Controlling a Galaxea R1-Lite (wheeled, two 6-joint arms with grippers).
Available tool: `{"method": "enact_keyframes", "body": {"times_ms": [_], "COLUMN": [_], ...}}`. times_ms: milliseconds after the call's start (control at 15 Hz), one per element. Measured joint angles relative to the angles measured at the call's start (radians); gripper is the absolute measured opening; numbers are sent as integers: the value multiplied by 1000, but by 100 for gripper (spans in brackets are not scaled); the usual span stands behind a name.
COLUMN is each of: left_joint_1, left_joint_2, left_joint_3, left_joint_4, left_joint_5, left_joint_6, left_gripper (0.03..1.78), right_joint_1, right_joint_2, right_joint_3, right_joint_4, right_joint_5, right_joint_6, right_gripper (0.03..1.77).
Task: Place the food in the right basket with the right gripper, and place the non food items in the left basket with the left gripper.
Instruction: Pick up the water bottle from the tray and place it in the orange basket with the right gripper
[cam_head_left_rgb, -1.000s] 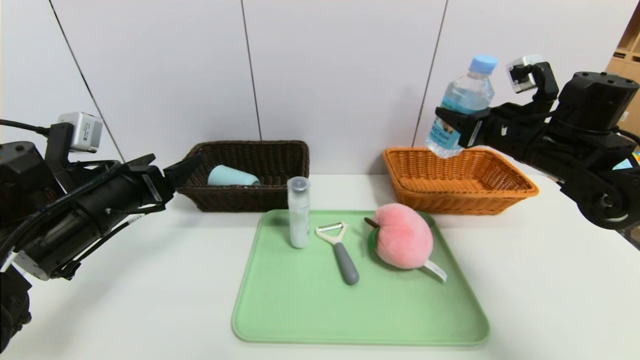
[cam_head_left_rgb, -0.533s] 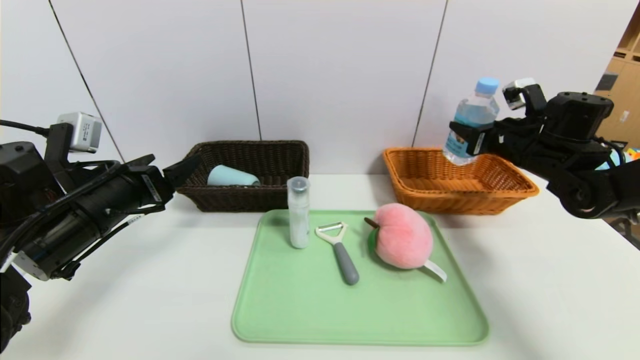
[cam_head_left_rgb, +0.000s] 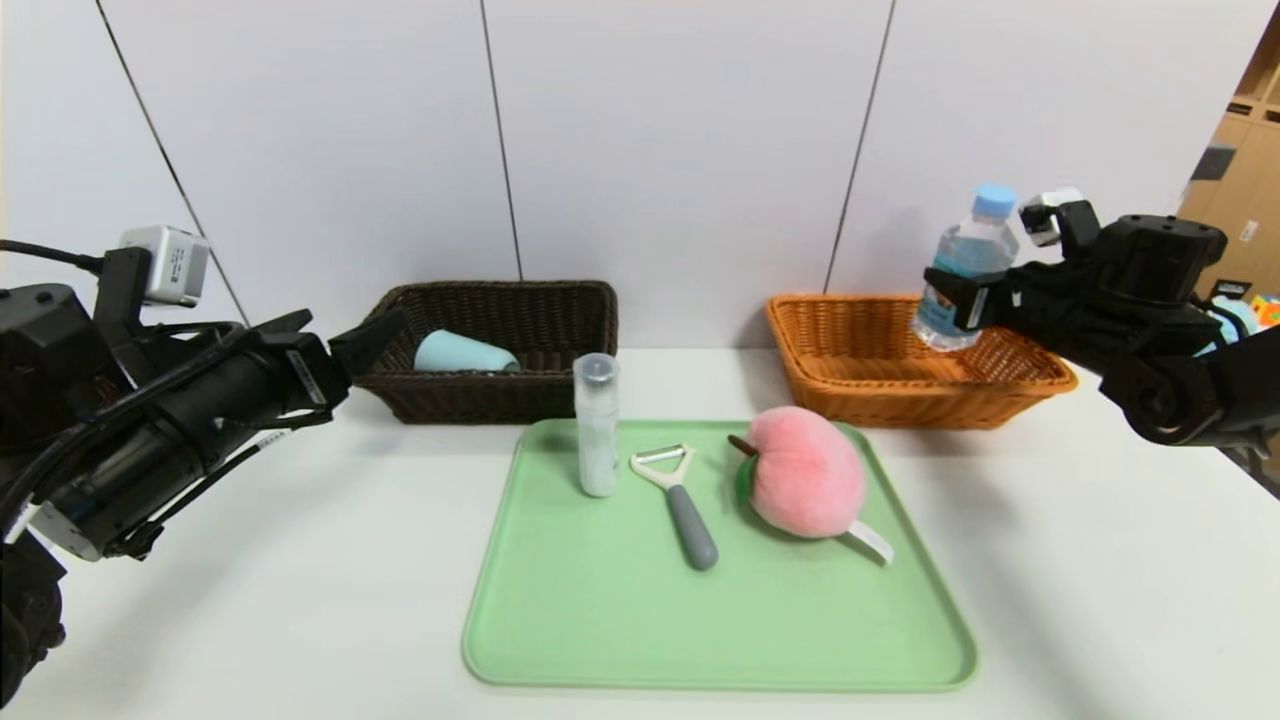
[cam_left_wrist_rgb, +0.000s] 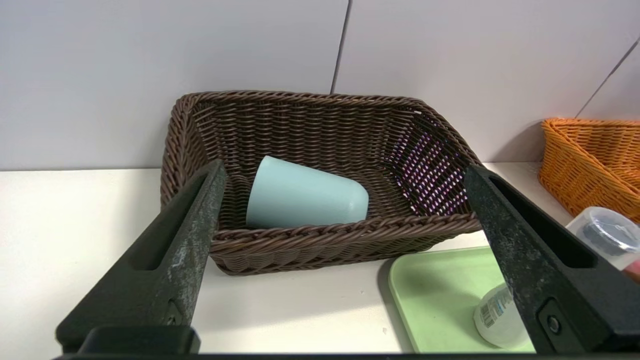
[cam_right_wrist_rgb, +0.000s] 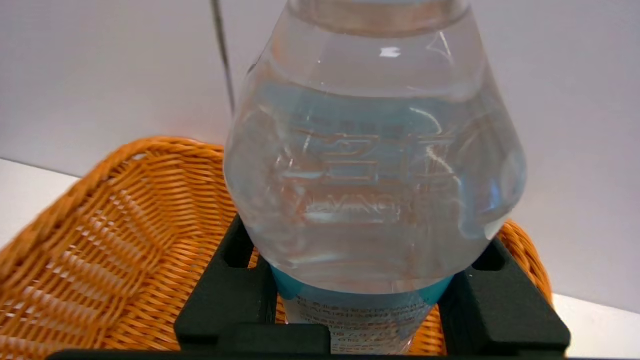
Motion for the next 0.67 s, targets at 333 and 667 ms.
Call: {"method": "enact_keyframes", "body": {"times_ms": [333, 667], "left_joint_1": [0, 0], "left_joint_2": [0, 0], "left_joint_3": [0, -2], "left_joint_4": [0, -1], "left_joint_5": [0, 0], "left_joint_6": [-4, -3], "left_gripper": [169, 169], "right_joint_1": [-29, -32], "right_joint_2": [18, 14], "right_joint_3": [27, 33], "right_joint_4": [-4, -4], "right_joint_5": [-1, 0], "right_joint_6": [-19, -14], "right_gripper": [84, 84]}}
